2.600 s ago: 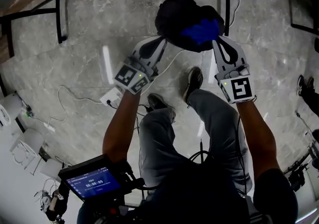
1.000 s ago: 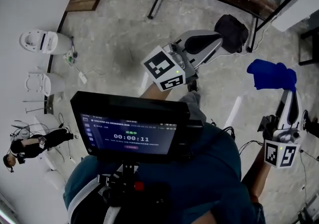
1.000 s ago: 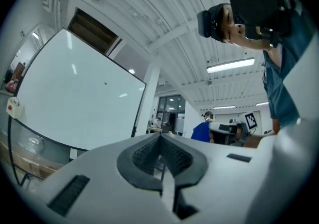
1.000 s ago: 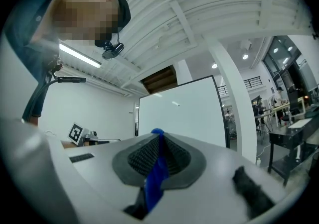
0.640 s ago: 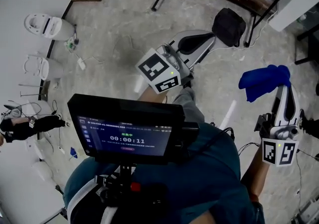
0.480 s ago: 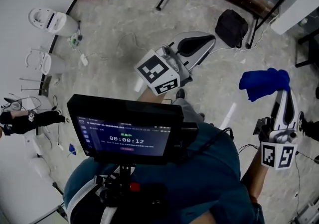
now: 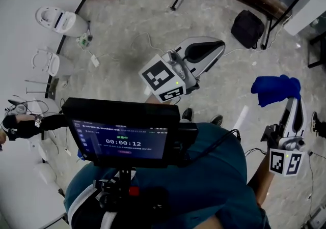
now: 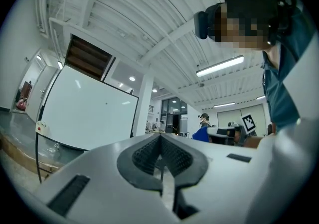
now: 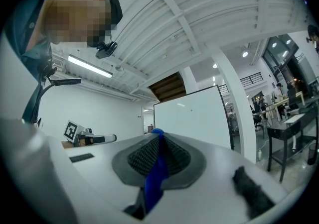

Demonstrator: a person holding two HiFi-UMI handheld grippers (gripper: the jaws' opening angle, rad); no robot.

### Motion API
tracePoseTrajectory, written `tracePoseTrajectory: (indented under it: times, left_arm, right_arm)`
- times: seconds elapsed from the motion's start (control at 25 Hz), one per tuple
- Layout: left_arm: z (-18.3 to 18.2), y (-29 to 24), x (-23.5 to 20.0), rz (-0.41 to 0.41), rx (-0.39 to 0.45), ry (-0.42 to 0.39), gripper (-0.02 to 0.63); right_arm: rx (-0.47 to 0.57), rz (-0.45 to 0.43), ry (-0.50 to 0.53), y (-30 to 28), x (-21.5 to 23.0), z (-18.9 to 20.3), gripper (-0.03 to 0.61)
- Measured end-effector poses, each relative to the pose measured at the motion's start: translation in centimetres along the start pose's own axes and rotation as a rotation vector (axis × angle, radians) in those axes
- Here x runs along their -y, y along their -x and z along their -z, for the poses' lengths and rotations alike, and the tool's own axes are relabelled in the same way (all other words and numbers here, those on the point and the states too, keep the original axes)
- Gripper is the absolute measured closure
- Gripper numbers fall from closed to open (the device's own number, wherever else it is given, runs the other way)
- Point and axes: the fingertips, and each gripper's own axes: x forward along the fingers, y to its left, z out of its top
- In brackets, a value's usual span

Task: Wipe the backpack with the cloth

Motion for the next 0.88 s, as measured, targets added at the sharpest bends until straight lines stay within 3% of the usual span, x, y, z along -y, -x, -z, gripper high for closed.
tracePoseTrajectory:
  times: [0.2,0.88]
  left_arm:
    - [-0.8,5.7,-1.5,0.011,0.001,0.033,0.612]
    - [-1.1,7.5,-2.3,0.037,0.037,0.057,0.612]
  right_arm:
    - [-0.017,0.011,0.037,-0.2,-6.5,0.4,0.561]
    - [-0.054,0.043,0.134,-1.1,-9.2,-0.3,0.561]
